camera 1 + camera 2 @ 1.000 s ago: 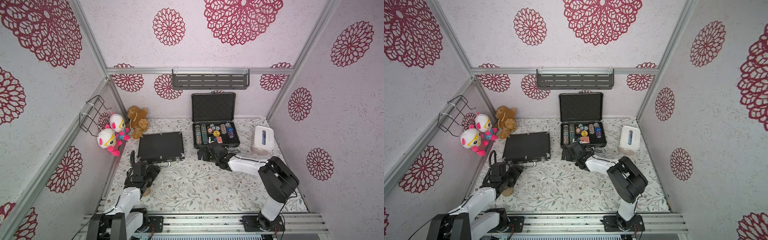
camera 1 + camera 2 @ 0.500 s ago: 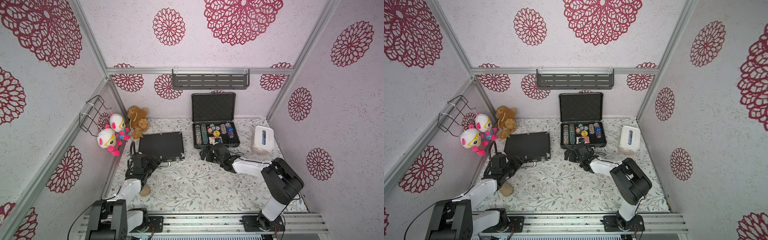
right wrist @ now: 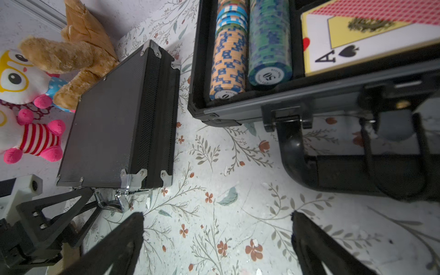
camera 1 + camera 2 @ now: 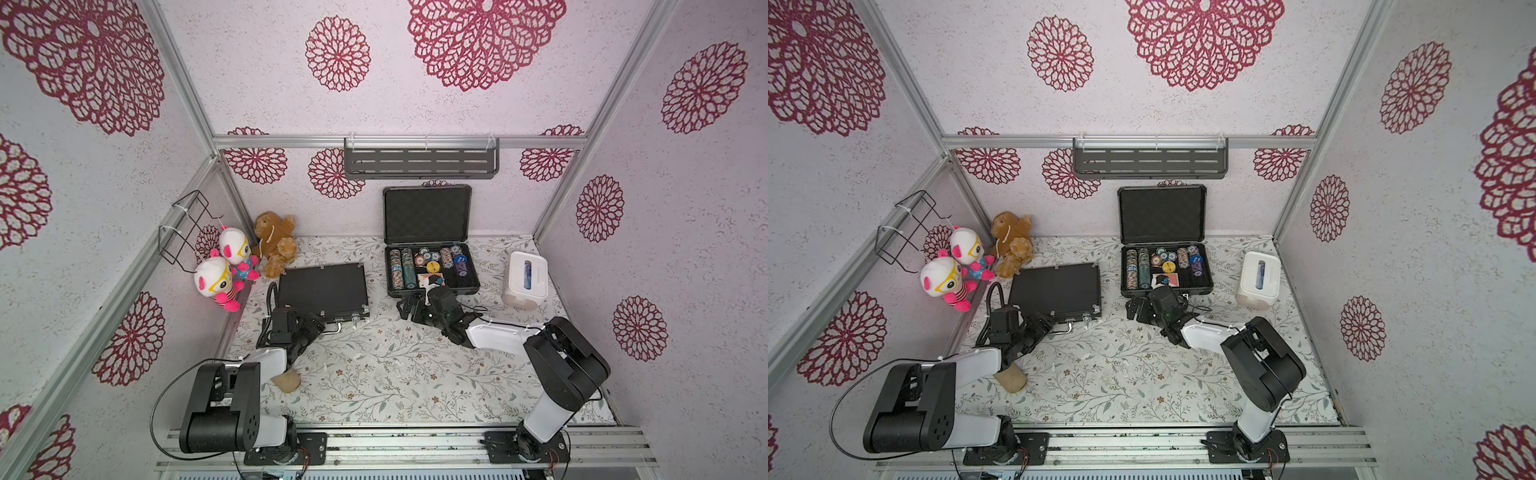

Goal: Open the poker set cases
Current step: Pick up the poker set case from the center of the board.

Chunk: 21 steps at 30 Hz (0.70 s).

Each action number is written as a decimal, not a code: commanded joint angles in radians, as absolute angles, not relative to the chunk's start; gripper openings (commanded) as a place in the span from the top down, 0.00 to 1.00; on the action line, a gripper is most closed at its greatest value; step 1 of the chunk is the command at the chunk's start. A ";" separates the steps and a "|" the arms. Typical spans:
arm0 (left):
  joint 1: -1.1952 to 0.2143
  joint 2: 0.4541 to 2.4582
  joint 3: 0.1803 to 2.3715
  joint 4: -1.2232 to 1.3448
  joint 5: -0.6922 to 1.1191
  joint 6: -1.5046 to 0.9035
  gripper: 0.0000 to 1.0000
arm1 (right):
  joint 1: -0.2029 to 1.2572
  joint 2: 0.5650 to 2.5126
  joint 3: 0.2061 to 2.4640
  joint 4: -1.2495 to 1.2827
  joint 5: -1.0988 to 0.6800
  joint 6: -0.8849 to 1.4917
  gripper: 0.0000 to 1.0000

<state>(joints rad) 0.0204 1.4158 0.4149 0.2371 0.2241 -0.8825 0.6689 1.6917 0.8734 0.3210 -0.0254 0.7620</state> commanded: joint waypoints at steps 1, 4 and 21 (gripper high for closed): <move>0.018 1.429 0.394 0.321 0.275 -0.947 0.26 | 0.658 1.647 0.883 0.353 -0.039 0.780 0.01; 0.018 1.399 0.391 0.324 0.288 -0.978 0.27 | 0.658 1.651 0.884 0.373 -0.060 0.782 0.01; 0.016 1.308 0.404 0.229 0.248 -0.990 0.28 | 0.657 1.653 0.867 0.392 -0.072 0.807 0.01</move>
